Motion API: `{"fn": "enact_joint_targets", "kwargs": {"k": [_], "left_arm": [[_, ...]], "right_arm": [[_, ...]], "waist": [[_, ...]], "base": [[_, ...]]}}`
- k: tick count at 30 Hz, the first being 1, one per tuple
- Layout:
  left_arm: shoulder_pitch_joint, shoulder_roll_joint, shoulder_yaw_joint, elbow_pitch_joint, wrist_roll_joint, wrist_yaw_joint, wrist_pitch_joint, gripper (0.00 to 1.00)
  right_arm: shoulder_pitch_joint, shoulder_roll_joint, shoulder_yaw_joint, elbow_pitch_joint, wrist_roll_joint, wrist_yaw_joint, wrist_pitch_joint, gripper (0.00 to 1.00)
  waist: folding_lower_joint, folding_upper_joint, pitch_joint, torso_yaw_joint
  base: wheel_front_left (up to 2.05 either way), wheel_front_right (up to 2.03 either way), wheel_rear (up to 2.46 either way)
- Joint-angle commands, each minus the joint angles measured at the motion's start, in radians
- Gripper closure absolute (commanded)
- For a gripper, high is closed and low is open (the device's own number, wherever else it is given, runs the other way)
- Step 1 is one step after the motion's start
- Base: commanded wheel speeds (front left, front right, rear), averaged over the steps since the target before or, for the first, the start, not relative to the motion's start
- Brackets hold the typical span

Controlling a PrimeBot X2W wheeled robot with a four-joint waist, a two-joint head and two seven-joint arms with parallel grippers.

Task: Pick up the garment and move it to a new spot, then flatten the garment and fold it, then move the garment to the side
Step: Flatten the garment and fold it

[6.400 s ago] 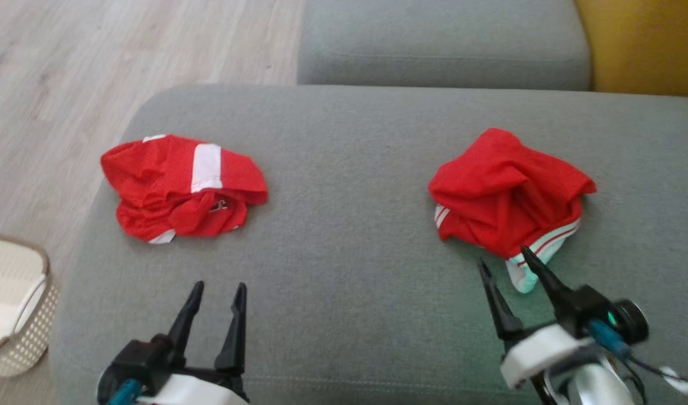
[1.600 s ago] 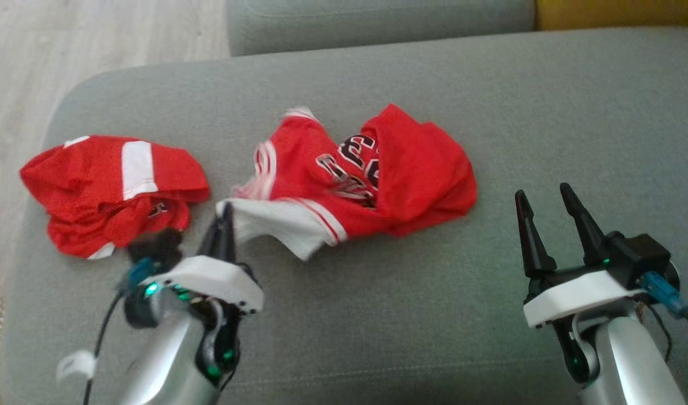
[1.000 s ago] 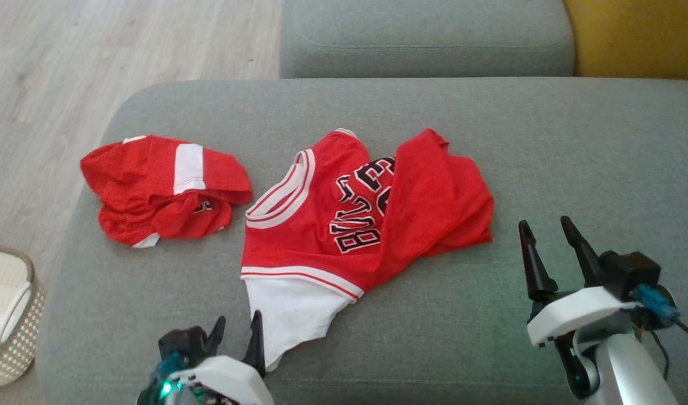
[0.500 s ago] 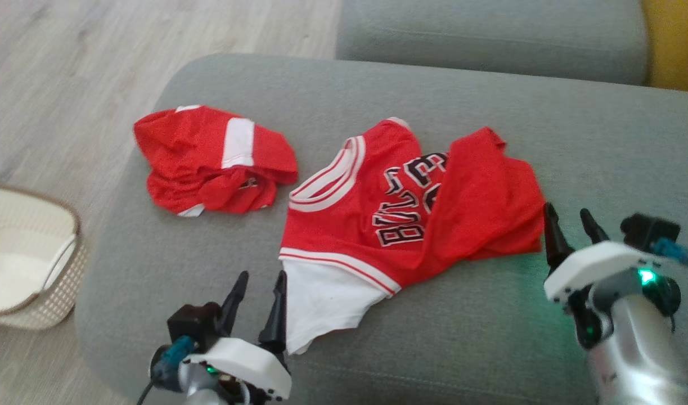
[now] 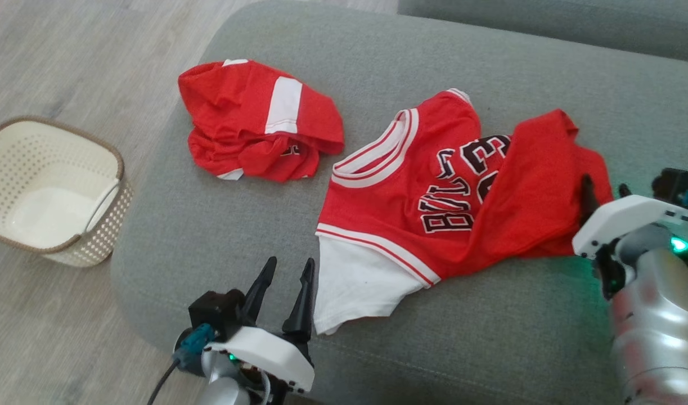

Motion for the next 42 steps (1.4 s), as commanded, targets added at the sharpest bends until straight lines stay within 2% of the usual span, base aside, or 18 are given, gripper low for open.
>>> {"fn": "enact_joint_targets", "kwargs": {"k": [1,6,7,8,13,16,21,26,33,38,42], "left_arm": [[-0.040,-0.003,0.021,-0.033,-0.004,0.004,-0.012,0.00],[-0.048,-0.003,0.016,-0.035,-0.010,0.008,-0.012,0.00],[-0.050,-0.003,0.015,-0.035,-0.010,0.009,-0.012,0.00],[-0.051,-0.003,0.013,-0.035,-0.011,0.010,-0.012,0.00],[-0.059,-0.003,0.012,-0.035,-0.014,0.014,-0.012,0.00],[-0.060,-0.003,0.015,-0.032,-0.013,0.015,-0.012,0.00],[-0.056,-0.004,0.023,-0.026,-0.011,0.010,-0.012,0.00],[-0.045,-0.004,0.032,-0.021,-0.012,0.007,-0.012,0.00],[-0.020,-0.004,0.044,-0.022,-0.015,0.011,-0.012,0.00],[-0.010,-0.004,0.046,-0.020,-0.015,0.010,-0.012,0.00],[-0.007,-0.004,0.044,-0.015,-0.015,0.007,-0.012,0.00]], "right_arm": [[-0.047,-0.003,-0.009,-0.023,-0.036,0.000,0.004,0.00],[-0.087,0.001,-0.126,0.000,-0.143,0.000,0.028,0.00],[-0.096,0.001,-0.138,0.012,-0.152,0.000,0.033,0.09],[-0.107,0.002,-0.143,0.029,-0.157,0.000,0.031,1.00],[-0.150,0.002,-0.145,0.118,-0.163,0.000,0.000,1.00],[-0.160,0.002,-0.141,0.130,-0.178,0.000,-0.052,1.00],[-0.175,0.002,-0.102,0.102,-0.223,0.000,-0.126,1.00],[-0.169,0.002,-0.077,-0.028,-0.280,0.000,-0.146,1.00],[-0.068,0.002,-0.119,-0.226,-0.317,0.000,-0.145,1.00],[0.019,0.002,-0.188,-0.252,-0.324,0.000,-0.077,1.00],[0.092,0.002,-0.261,-0.227,-0.326,0.000,-0.009,1.00]], "waist": [[0.0000,0.0000,0.009,0.008],[0.0000,0.0000,0.018,0.011],[0.0000,0.0000,0.020,0.010],[0.0000,0.0000,0.022,0.009],[0.0000,0.0000,0.027,-0.003],[0.0000,0.0000,0.022,-0.018],[0.0000,0.0000,-0.001,-0.057],[0.0000,0.0000,-0.043,-0.105],[0.0000,0.0000,-0.094,-0.164],[0.0000,0.0000,-0.105,-0.187],[0.0000,0.0000,-0.112,-0.200]], "base": [[0.00,0.00,0.00],[0.00,0.00,0.00],[0.00,0.00,0.00],[0.00,0.00,0.00],[0.00,0.00,0.00],[0.00,0.00,0.00],[0.00,0.00,0.00],[0.00,0.00,0.00],[0.00,0.00,0.00],[0.00,0.00,0.00],[0.00,0.00,0.00]]}}
